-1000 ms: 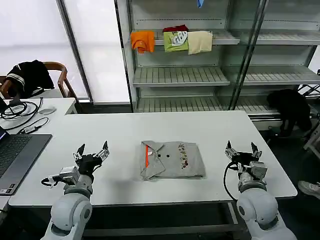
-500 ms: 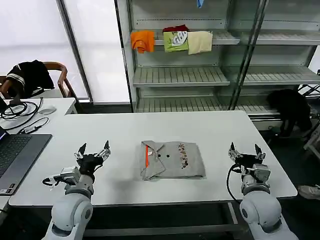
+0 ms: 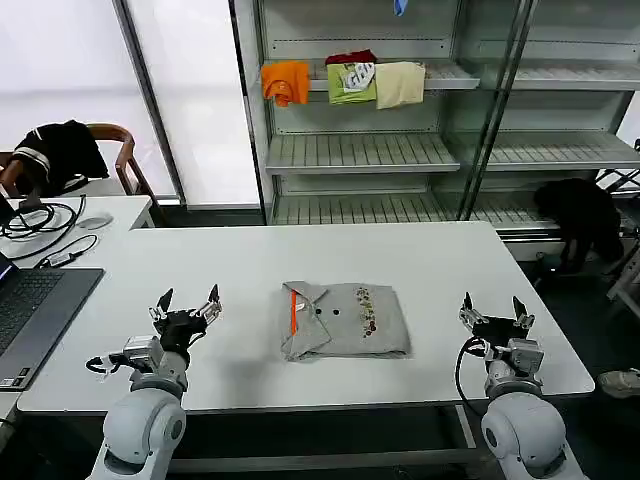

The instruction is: Fold and organize the clothes.

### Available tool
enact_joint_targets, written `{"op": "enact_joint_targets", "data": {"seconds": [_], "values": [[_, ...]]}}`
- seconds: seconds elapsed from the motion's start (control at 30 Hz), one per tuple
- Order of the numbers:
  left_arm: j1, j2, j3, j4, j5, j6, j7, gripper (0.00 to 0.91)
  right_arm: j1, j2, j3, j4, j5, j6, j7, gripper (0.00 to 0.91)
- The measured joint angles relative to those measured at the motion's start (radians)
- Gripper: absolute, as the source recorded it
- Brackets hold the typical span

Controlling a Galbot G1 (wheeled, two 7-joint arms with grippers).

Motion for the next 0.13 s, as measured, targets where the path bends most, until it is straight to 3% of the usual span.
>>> {"op": "enact_joint_targets", "data": {"seconds": [0.13], "values": [[0.001,0.004,-0.005,-0.001,0.002,0.0,0.004,0.907,-0.01,-0.002,0.0,0.004,-0.007,0.0,-0.002,0.907]]}}
